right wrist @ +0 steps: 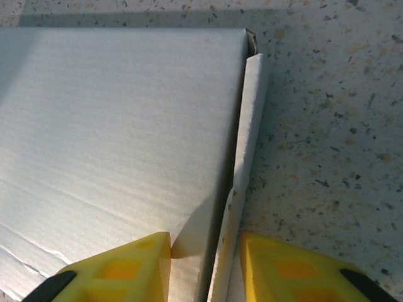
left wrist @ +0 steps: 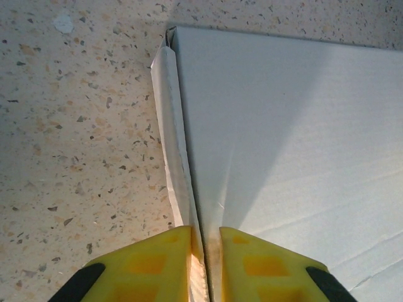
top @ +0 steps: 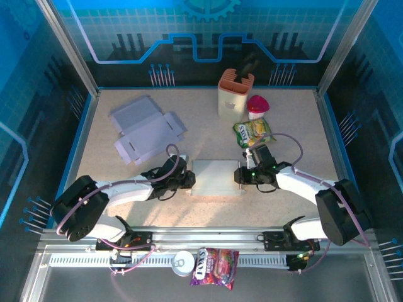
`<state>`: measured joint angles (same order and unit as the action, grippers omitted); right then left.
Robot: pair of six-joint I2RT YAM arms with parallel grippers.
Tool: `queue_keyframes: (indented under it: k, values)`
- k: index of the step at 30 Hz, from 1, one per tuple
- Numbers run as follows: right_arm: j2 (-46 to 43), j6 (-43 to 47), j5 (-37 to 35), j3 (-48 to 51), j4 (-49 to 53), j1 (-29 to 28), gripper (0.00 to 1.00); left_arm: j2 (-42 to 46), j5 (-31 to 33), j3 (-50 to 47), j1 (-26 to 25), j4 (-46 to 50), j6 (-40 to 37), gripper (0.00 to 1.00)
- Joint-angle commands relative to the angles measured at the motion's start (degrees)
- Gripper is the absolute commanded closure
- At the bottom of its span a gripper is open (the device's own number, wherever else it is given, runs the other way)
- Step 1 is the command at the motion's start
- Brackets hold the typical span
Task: Fold the paper box
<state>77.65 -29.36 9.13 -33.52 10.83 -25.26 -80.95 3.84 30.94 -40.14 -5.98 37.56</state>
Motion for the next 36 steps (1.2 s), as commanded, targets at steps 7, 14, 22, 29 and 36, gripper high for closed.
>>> queue_keyframes:
  k: [7, 14, 22, 29, 36]
  values:
    - [0.9, -1.0, -1.7, 0.1, 0.3, -1.2, 0.9, -1.5, 1.6, -0.9, 0.0, 1.4, 0.5, 0.86]
    - [-2.9, -0.7, -1.2, -0.3, 1.7, 0.6, 0.78, -1.1, 3.0, -1.9, 0.0, 1.4, 0.6, 0.92]
    - [-4.1, 0.0, 8.6, 2.0, -3.0, 7.3, 0.36, -1.1, 2.8, -3.1, 0.3, -0.6, 1.3, 1.0]
    - [1.3, -1.0, 15.4, 3.3, -8.8, 9.0, 0.28, -1.9, 0.1, -6.1, 3.1, -4.9, 3.0, 1.0]
    - [4.8, -3.7, 21.9, 4.6, -16.4, 8.6, 0.26, -3.1, -2.8, -8.7, 5.8, -9.2, 4.7, 1.0]
